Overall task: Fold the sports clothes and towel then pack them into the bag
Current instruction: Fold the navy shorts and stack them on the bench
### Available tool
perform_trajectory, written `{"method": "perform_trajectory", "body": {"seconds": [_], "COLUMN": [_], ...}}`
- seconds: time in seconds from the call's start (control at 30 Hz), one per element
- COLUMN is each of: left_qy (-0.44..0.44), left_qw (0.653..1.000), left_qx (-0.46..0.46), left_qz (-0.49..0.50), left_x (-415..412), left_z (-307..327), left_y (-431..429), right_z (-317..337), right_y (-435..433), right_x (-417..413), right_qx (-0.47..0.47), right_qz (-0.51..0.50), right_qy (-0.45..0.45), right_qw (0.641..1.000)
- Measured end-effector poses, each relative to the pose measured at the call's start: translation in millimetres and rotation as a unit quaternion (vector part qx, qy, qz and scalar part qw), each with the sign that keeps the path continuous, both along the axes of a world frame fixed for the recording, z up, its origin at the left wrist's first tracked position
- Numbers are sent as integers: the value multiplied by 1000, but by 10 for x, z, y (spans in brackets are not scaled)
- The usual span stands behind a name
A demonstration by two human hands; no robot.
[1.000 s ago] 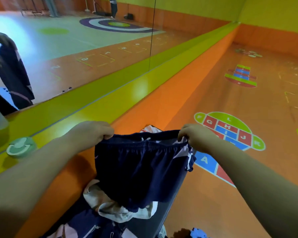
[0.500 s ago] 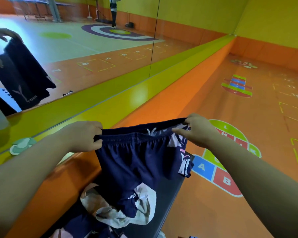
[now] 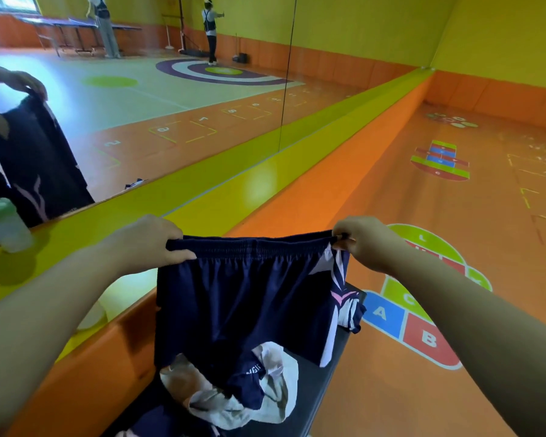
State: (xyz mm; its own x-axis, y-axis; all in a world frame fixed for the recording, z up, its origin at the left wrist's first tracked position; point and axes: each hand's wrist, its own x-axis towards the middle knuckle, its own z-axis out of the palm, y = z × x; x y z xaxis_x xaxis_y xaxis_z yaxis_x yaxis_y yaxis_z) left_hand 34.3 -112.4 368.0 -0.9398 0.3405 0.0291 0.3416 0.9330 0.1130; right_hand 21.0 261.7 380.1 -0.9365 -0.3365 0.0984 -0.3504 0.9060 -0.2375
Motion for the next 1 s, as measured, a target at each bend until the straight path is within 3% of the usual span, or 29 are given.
{"method": "perform_trajectory", "body": {"seconds": [0.17, 0.43, 0.63, 0.87, 1.0], "left_qy": [-57, -42, 15, -9, -27], "left_qw": [997, 998, 995, 986, 984], "left_qx": [46, 39, 81, 159, 173], "left_qz": [-14, 31, 54, 41, 26], "left_x": [51, 141, 209, 282, 301], "left_z": [8, -5, -85, -95, -109], "left_y": [-47, -207, -314, -336, -323], "right_z": [-32, -94, -57, -22, -12], "right_y": [-41, -58, -113, -102, -99], "right_x": [-39, -72, 13, 165, 218], "right_qx": [33, 152, 59, -92, -65], "right_qz": [15, 0, 12, -13, 34], "right_qy": [-21, -59, -46, -31, -54], "right_qw": [999, 987, 997, 995, 996]}}
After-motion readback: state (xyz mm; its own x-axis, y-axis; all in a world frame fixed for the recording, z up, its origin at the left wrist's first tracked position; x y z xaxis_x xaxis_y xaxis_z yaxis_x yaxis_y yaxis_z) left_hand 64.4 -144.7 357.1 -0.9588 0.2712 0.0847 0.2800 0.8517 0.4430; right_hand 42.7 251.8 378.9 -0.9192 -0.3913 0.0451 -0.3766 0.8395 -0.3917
